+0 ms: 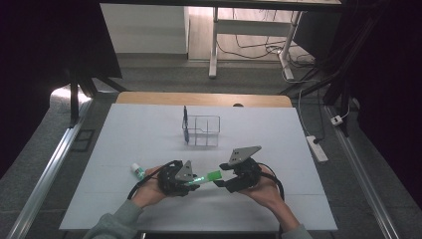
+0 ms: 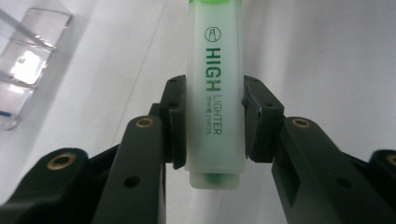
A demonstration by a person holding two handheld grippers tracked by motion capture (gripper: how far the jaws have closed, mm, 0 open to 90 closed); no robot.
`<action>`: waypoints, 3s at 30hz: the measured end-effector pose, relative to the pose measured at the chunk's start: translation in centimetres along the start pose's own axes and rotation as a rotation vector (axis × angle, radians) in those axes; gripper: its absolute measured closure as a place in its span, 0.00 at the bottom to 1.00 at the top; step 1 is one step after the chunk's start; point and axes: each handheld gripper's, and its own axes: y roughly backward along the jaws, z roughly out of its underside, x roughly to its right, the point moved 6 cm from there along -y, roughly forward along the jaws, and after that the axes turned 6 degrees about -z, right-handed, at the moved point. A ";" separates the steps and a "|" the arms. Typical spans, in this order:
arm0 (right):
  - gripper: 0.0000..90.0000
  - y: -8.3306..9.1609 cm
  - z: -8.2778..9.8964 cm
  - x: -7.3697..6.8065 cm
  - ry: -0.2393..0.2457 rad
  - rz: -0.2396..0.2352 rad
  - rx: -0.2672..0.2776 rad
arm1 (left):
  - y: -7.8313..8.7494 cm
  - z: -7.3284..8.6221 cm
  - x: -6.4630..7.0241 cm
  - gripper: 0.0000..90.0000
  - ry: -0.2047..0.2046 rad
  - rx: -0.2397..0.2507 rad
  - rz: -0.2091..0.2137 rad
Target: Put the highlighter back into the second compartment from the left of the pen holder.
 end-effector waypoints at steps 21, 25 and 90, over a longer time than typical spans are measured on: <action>0.38 1.1 0.0 1.2 -0.144 0.072 0.160 | 1.4 -0.6 -1.4 0.72 0.137 0.188 -0.134; 0.38 0.9 -0.3 0.9 -0.147 0.059 0.175 | 1.1 -0.7 -1.2 0.72 0.134 0.193 -0.139; 0.83 1.9 -1.5 0.3 -0.195 -0.003 0.321 | -0.4 -1.1 -0.4 0.54 0.202 0.192 -0.147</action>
